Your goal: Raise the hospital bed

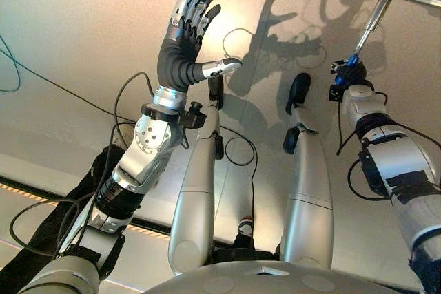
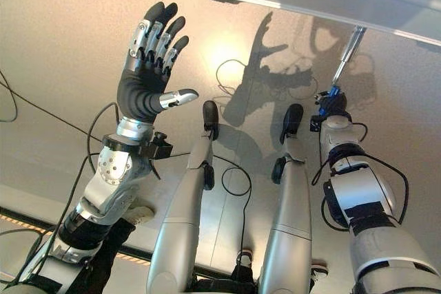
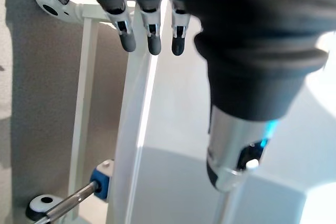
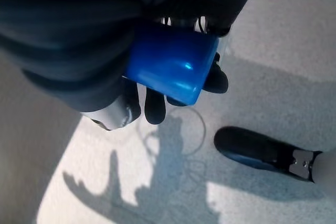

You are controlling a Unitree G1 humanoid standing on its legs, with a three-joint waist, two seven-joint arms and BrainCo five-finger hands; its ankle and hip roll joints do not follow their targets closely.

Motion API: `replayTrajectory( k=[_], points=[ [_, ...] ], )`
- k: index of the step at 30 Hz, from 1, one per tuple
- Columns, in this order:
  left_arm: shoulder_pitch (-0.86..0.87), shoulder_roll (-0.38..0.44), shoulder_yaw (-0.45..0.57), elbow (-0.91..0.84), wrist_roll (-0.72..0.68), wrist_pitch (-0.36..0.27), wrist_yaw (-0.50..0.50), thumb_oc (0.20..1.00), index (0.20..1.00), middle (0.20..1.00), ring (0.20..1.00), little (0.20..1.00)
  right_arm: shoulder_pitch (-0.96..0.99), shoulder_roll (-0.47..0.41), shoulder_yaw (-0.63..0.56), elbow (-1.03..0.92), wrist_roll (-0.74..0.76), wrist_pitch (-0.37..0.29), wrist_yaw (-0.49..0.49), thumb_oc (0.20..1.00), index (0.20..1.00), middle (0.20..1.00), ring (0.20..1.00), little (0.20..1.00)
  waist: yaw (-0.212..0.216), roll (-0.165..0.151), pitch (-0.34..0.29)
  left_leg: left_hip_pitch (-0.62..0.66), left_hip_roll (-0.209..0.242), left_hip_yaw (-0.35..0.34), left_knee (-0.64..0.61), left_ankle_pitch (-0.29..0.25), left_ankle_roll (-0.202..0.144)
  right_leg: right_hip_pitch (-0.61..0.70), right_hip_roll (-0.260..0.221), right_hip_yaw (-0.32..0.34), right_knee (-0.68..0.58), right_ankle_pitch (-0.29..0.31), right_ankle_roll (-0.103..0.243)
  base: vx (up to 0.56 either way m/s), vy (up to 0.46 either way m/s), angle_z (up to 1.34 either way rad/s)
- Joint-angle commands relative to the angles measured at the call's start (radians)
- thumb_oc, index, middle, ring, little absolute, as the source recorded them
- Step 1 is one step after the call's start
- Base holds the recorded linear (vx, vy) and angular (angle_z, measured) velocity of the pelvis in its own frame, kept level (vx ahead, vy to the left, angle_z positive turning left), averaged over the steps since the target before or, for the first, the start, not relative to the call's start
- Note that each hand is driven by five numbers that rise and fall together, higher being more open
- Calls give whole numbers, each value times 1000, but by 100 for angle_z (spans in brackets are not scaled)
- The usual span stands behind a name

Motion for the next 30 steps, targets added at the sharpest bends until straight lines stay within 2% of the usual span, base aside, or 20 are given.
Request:
replayTrajectory(
  k=[1, 8, 11, 12, 14, 17, 19, 22, 28, 30],
  points=[
    [-30, -19, 34, -76, 7, -35, 18, 1000, 1000, 1000, 1000, 1000, 11, 152, 184, -77, -196, 13, 49, 200, 200, 200, 200, 200, 19, 86, -13, -27, -38, -11, 132, -130, 47, 49, 26, -13, -95, 48, 65, 17, 65, -1],
    [-24, -44, 48, -68, 1, -42, 32, 1000, 1000, 1000, 1000, 1000, 30, 312, 270, -247, -205, -27, 84, 200, 200, 200, 200, 200, 14, 73, -13, -12, -43, 4, 126, -132, 46, 79, 21, -7, -145, 75, 72, 5, 68, -5],
    [1, -41, 57, -67, 3, -48, 25, 1000, 1000, 1000, 1000, 1000, 79, 351, 332, -448, -187, -63, 116, 200, 200, 200, 200, 200, 3, 58, -13, 3, -37, 14, 118, -128, 41, 96, 25, -6, -170, 85, 74, 0, 40, -5],
    [3, -41, 58, -68, 2, -48, 24, 1000, 1000, 1000, 1000, 1000, 81, 350, 333, -450, -187, -61, 115, 200, 200, 200, 200, 200, 2, 58, -13, 5, -37, 14, 117, -128, 41, 98, 25, -6, -171, 86, 74, -5, -26, -7],
    [43, -19, 74, -84, -6, -66, 13, 1000, 1000, 1000, 1000, 1000, 141, 363, 353, -661, -75, -117, 136, 200, 200, 200, 200, 200, -13, 34, -13, 31, -30, 21, 100, -123, 34, 126, 29, -1, -203, 99, 76, -21, -63, -10],
    [66, 3, 85, -96, -14, -85, 7, 1000, 1000, 1000, 1000, 1000, 203, 303, 357, -842, 18, -163, 161, 200, 200, 200, 200, 200, -25, 7, -13, 66, -26, 27, 69, -112, 28, 160, 36, -5, -242, 118, 83, -16, -28, -9],
    [81, 8, 78, -92, -3, -89, -3, 1000, 1000, 1000, 1000, 1000, 272, 206, 330, -997, 76, -195, 184, 200, 200, 200, 200, 200, -32, -8, -13, 81, -24, 27, 56, -104, 25, 183, 39, -11, -268, 129, 88, -14, -13, -7],
    [89, 17, 73, -83, 23, -93, -13, 1000, 1000, 1000, 1000, 1000, 394, 83, 237, -1188, 166, -247, 206, 200, 200, 200, 200, 200, -53, -12, -13, 106, -19, 23, 40, -97, 21, 212, 41, -16, -282, 132, 91, -12, -31, -7],
    [122, 29, 112, -75, 14, -103, -41, 1000, 1000, 1000, 1000, 1000, 615, -7, 13, -1406, 279, -320, 208, 200, 200, 200, 200, 200, -91, -32, -13, 158, -6, 28, 41, -104, 17, 264, 61, -10, -295, 126, 88, -8, -47, 1],
    [127, 31, 117, -73, 17, -104, -42, 1000, 1000, 1000, 1000, 1000, 640, -14, -16, -1427, 293, -327, 211, 200, 200, 200, 200, 200, -94, -34, -13, 167, -3, 28, 41, -106, 17, 272, 64, -10, -296, 125, 87, -15, -57, -2]
  ],
)
